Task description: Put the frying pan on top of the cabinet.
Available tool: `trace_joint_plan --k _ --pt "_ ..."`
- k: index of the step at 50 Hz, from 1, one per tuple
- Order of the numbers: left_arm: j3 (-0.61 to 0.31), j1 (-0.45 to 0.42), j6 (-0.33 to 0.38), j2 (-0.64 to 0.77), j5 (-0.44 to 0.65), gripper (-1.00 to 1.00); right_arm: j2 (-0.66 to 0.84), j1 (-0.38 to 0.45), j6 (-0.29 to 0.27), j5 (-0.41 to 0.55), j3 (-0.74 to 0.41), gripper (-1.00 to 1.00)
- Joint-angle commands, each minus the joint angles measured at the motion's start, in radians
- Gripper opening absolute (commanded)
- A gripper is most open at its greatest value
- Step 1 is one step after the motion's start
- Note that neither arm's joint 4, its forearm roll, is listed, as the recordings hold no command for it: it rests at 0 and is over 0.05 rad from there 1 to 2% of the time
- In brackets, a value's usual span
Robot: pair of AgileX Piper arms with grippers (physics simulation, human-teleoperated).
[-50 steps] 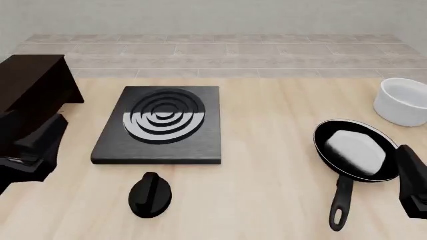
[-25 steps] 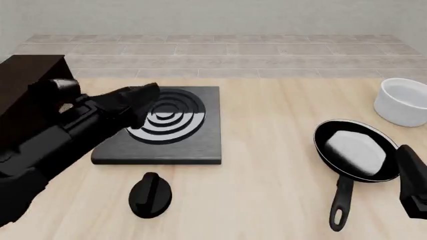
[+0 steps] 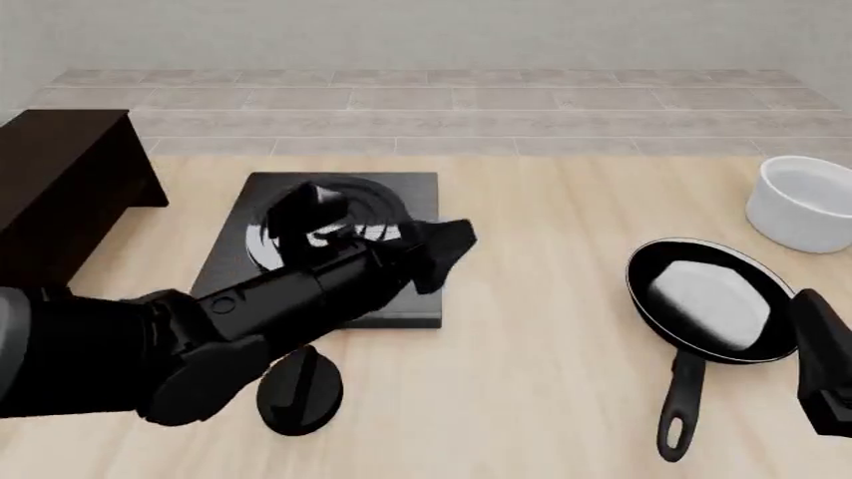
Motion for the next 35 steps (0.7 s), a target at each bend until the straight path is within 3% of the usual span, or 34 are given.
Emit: trace_joint_plan --k 1,10,16,23,35 --pt "-0.074 -0.075 -0.08 0.112 0.001 1.0 0.002 0.001 0.0 0.001 0.0 1.0" --pt "-0.099 -0.124 -0.161 0.185 -0.026 1.0 0.003 0.0 0.001 0.001 0.0 1.0" --pt "-0.111 -0.158 -0.172 0.187 -0.019 1.0 0.003 0.0 0.001 0.001 0.0 1.0" --pt "-0.083 -0.29 -0.196 0.174 -0.049 1.0 0.002 -0.003 0.004 0.001 0.0 1.0" --pt "-0.08 -0.335 -0.271 0.222 -0.112 1.0 0.002 -0.004 0.006 0.001 0.0 1.0"
